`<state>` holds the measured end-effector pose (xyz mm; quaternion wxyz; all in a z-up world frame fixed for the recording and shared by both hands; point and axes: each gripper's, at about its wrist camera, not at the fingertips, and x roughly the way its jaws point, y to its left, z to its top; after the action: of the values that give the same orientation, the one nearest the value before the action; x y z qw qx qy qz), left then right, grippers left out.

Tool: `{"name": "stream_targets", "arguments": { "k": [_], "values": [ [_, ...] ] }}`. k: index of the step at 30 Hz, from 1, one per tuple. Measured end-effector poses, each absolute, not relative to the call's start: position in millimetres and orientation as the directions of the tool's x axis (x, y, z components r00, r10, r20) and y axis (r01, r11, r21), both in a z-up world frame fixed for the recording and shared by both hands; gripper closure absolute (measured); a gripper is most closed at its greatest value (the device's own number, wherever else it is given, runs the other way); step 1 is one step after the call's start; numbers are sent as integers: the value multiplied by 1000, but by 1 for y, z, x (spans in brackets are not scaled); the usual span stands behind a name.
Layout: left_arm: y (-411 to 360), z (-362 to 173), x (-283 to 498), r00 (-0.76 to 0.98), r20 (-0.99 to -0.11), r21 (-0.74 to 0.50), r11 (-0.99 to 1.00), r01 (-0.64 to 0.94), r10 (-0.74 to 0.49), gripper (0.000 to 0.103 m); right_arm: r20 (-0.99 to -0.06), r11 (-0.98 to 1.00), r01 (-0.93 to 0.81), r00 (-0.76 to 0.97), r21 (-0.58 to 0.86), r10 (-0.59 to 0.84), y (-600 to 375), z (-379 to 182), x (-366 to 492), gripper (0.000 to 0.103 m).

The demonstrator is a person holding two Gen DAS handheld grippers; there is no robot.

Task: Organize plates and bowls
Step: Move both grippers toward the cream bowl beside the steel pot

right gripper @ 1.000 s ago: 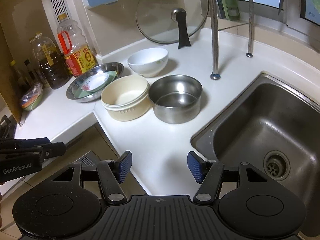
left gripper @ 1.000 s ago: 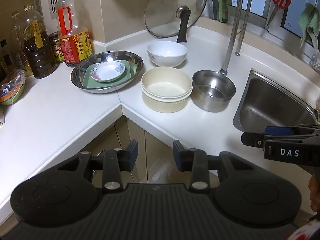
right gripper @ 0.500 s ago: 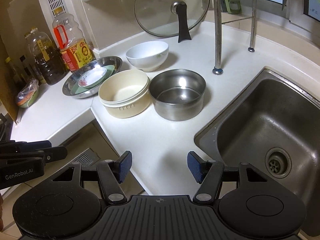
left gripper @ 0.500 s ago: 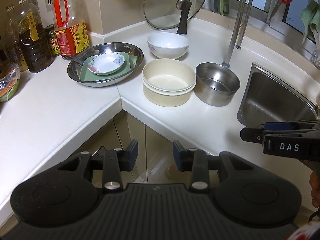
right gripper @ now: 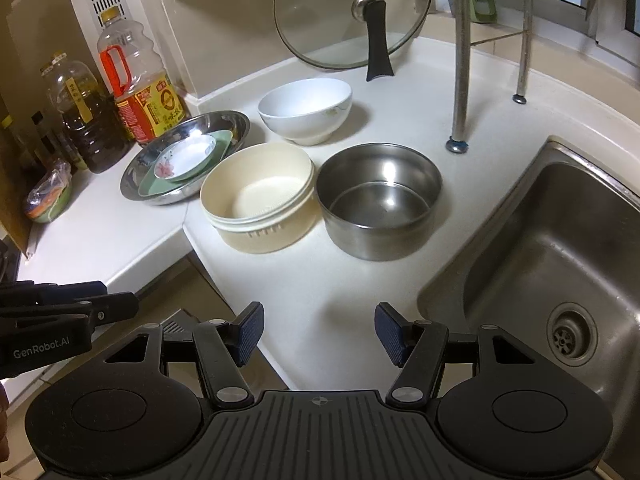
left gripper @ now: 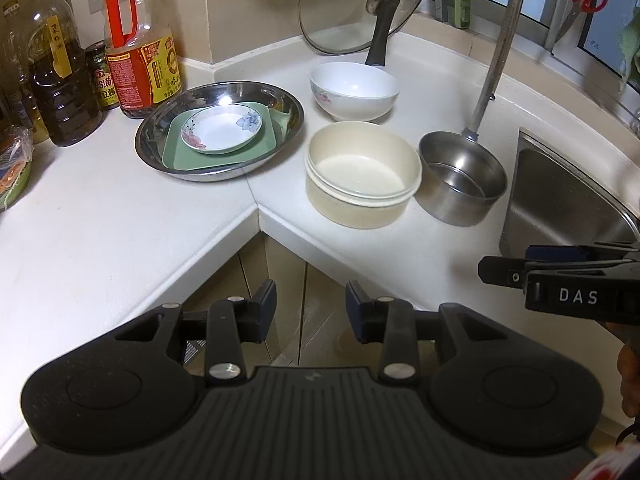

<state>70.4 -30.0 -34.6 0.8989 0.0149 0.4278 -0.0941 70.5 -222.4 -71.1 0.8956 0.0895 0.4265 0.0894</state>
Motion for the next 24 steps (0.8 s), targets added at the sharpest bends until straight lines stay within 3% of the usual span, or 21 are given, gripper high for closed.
{"name": "stream_targets", "arguments": {
  "k": [24],
  "values": [
    [-20,-43,177,581,-754,-141,939,314,-307,70,-707,942,5,663,334,248,-199,-79,140,42]
  ]
}}
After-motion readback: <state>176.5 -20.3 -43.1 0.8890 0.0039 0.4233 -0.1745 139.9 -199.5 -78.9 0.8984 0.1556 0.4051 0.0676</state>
